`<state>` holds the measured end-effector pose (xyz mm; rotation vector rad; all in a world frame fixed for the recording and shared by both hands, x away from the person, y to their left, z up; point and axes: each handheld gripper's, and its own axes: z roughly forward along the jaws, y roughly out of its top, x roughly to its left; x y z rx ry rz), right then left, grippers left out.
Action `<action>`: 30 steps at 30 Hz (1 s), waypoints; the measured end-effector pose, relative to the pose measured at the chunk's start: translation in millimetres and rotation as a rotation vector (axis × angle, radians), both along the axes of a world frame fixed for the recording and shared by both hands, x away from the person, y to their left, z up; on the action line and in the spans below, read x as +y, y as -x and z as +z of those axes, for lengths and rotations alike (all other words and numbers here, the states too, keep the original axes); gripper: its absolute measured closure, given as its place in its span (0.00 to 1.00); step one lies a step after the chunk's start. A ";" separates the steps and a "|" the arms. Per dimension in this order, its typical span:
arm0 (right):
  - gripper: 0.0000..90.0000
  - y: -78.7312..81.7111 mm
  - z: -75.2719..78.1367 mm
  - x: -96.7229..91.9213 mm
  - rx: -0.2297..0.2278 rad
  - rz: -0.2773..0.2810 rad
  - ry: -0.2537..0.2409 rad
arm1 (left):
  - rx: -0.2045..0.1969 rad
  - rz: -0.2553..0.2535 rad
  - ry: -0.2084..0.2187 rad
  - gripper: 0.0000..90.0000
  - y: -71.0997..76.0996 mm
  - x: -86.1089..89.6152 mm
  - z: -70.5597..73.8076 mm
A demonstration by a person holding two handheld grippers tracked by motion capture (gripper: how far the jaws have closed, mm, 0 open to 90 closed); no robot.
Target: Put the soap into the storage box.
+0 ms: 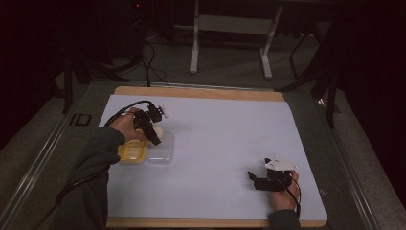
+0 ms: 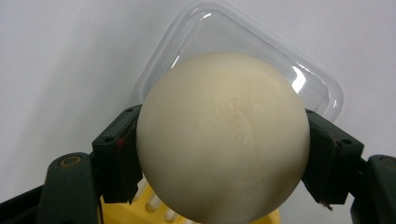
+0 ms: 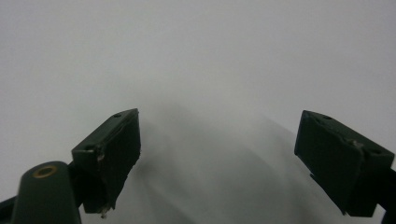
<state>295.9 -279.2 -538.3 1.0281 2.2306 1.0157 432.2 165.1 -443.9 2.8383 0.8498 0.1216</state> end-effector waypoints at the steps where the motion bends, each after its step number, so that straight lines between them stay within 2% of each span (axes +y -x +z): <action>1: 0.16 0.0 0.0 0.0 0.000 0.000 0.000 | -0.003 -0.005 0.003 0.29 0.9 1.1 1.1; 5: 0.16 0.0 -0.1 0.2 0.001 -0.001 0.001 | -0.020 -0.006 0.019 0.29 4.5 5.6 5.2; 10: 0.16 0.1 0.0 0.2 0.002 -0.002 0.001 | -0.021 -0.009 0.033 0.29 8.9 12.2 7.1; 13: 0.16 -0.1 -0.1 0.2 0.001 -0.001 0.001 | -0.018 -0.014 0.025 0.28 11.2 16.8 7.5; 30: 0.16 0.0 -0.2 0.6 0.001 0.000 0.004 | -0.014 0.027 -0.002 0.29 14.9 39.5 2.2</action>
